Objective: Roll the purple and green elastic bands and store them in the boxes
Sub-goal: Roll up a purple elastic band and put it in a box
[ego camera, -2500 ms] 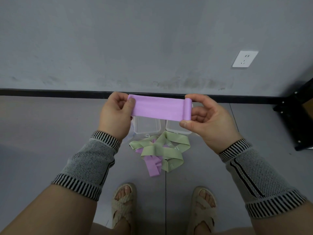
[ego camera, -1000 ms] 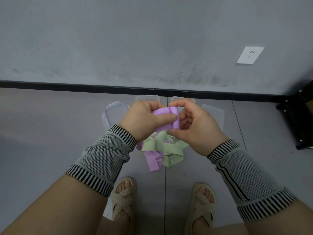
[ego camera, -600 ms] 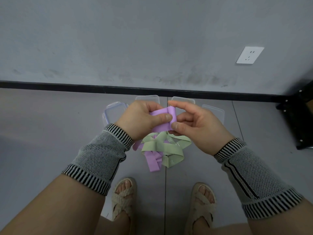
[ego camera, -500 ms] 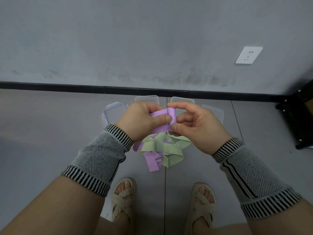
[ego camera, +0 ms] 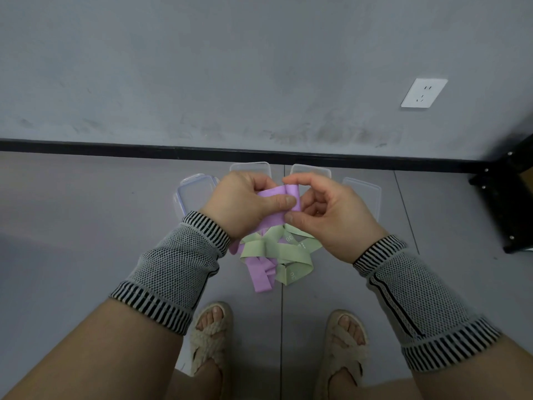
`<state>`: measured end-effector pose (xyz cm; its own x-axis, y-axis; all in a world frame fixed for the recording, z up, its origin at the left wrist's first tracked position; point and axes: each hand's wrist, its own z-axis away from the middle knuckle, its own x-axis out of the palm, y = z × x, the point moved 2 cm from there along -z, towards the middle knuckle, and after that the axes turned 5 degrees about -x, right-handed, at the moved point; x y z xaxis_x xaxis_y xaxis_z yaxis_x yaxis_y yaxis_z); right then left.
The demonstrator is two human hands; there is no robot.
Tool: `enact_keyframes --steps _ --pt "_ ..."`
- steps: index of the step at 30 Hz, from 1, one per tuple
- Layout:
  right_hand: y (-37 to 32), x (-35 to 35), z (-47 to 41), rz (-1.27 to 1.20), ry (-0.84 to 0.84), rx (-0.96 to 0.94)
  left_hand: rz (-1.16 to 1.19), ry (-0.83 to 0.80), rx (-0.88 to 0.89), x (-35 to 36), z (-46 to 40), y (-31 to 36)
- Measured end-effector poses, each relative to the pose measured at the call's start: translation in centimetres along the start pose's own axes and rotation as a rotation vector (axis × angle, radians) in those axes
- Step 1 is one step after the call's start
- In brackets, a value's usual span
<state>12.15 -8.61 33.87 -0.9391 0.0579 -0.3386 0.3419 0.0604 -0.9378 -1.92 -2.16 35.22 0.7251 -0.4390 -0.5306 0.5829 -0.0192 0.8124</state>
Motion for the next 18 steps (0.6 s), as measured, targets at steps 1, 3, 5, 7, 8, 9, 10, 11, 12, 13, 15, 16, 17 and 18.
enact_keyframes --steps 1,3,5,7,8,9,10,11,12,13,15,16,17,18 --pt "-0.1 -0.1 0.0 -0.019 -0.015 0.002 0.005 -0.001 0.0 -0.1 0.0 -0.1" --pt "-0.2 -0.3 0.1 -0.133 -0.039 0.022 0.019 -0.019 0.004 -0.3 -0.1 -0.2" --pt "-0.2 -0.6 0.1 -0.267 -0.051 0.061 0.025 -0.037 0.01 -0.4 0.0 -0.2" --pt "-0.1 -0.6 0.1 -0.292 -0.068 0.082 0.016 -0.044 0.021 -0.3 0.0 -0.2" --pt "-0.1 -0.5 0.1 -0.273 -0.082 0.088 0.009 -0.044 0.025 -0.2 0.0 -0.2" --pt "0.0 -0.4 0.2 -0.253 -0.091 0.092 0.007 -0.044 0.027 -0.1 0.0 -0.2" --pt "0.0 -0.4 0.2 -0.242 -0.091 0.092 0.01 -0.046 0.027 0.0 0.0 -0.2" --pt "-0.1 -0.5 0.2 -0.242 -0.081 0.089 0.019 -0.05 0.023 0.0 0.0 -0.2" --pt "-0.1 -0.6 0.2 -0.25 -0.065 0.085 0.034 -0.055 0.013 0.0 -0.1 -0.2" --pt "-0.1 -0.7 0.1 -0.266 -0.048 0.084 0.049 -0.059 0.001 -0.1 -0.1 -0.2" --pt "-0.1 -0.9 0.2 -0.308 -0.027 0.093 0.057 -0.057 -0.017 -0.4 -0.2 -0.3" --pt "-0.1 -1.0 0.2 -0.324 -0.026 0.098 0.048 -0.053 -0.018 -0.5 -0.2 -0.3" --pt "-0.2 -1.0 0.2 -0.332 -0.028 0.1 0.038 -0.049 -0.014 -0.6 -0.2 -0.2" --pt "-0.2 -1.1 0.2 -0.334 -0.029 0.099 0.035 -0.046 -0.009 -0.7 -0.2 -0.1"
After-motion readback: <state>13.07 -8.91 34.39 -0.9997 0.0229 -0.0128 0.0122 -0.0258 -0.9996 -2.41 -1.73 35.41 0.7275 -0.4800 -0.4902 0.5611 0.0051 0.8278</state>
